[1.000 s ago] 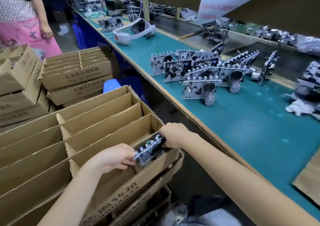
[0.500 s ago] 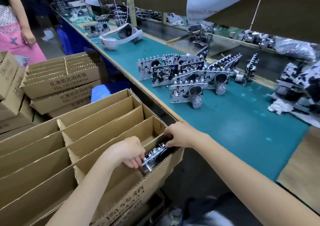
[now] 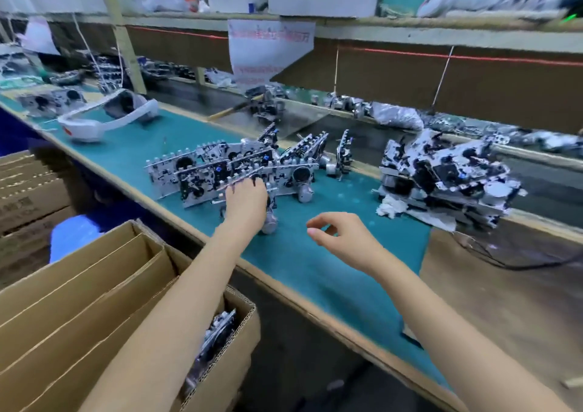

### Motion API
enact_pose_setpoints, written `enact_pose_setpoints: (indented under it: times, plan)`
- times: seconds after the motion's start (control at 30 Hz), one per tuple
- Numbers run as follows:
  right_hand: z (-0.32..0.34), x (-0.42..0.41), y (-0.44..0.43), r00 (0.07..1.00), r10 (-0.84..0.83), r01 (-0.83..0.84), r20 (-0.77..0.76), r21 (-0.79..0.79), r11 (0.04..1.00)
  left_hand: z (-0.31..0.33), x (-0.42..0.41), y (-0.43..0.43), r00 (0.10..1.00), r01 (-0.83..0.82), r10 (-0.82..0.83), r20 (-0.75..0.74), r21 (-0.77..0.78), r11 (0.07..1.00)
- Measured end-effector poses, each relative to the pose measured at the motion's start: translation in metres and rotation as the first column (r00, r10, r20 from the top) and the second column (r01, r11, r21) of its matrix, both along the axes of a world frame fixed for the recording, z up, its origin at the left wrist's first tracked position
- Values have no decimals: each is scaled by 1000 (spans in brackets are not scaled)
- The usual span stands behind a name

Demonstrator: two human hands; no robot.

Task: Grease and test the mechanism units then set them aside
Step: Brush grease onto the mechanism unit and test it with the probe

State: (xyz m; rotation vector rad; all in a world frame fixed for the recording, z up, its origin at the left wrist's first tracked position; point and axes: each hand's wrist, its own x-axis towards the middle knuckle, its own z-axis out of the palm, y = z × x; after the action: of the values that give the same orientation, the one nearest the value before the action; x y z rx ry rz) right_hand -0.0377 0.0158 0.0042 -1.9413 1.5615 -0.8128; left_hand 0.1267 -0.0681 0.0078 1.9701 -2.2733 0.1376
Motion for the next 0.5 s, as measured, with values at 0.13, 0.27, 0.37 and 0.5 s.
enact_pose_setpoints:
  times: [0.13, 0.27, 0.37, 0.5]
  plan:
    - [-6, -34, 8, 991, -111, 106, 77, 68, 992, 3, -11, -6, 992, -22, 25, 128, -25, 999]
    - [-10, -55, 9, 940, -241, 170, 242, 279, 945, 2, -32, 10, 988, 69, -80, -136, -81, 994]
    - [-10, -61, 13, 746, -376, 88, 550, 478, 874, 1, -67, 36, 798, 174, -253, -548, -192, 966]
    - [-13, -81, 23, 426, -435, 246, 793, 361, 900, -6, -122, 67, 551, 245, -462, -695, -394, 886]
